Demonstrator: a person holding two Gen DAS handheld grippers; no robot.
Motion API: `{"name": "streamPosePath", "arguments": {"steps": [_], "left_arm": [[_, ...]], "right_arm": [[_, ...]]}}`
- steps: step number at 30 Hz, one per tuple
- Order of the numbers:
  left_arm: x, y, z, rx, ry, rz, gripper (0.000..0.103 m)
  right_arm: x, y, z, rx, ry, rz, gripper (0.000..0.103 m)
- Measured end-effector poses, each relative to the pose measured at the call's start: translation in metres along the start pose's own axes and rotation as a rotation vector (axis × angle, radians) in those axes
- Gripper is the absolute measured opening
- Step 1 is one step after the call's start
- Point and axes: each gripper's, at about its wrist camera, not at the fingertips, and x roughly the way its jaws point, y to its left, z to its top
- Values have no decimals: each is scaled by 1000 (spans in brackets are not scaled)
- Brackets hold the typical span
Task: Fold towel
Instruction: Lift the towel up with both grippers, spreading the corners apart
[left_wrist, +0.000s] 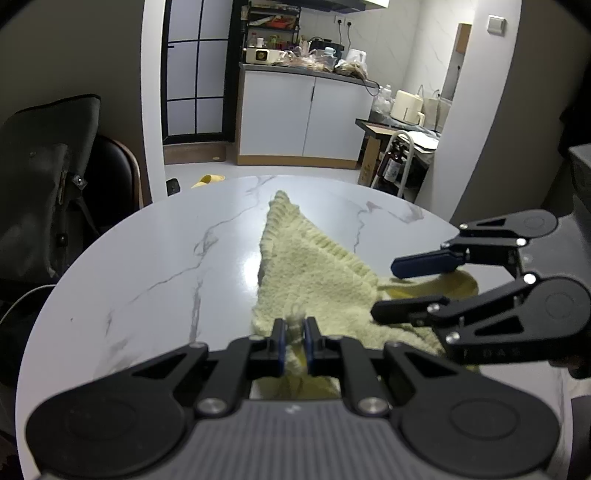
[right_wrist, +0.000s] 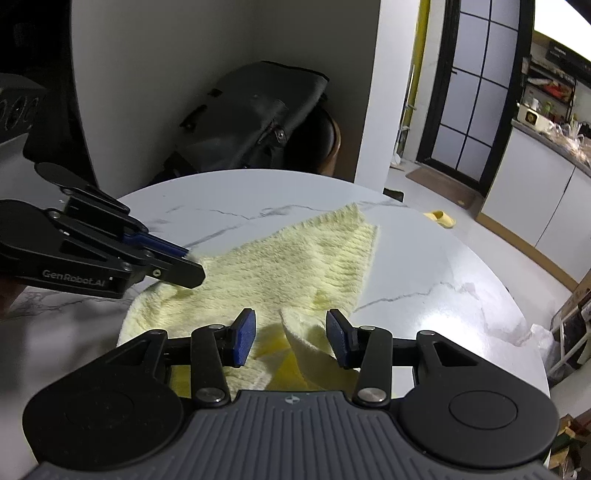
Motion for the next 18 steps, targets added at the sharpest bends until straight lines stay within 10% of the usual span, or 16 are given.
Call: {"name": "streamPosePath", "arguments": {"steps": [9,18], "left_arm": [[2,-2,1,4,2,3,11],[-11,-2,5,4,-24,32,11]], "right_arm": [[-12,-5,-5,-12,-25,-25,7],[-46,-20,-12,27,-98,-79,6]]}}
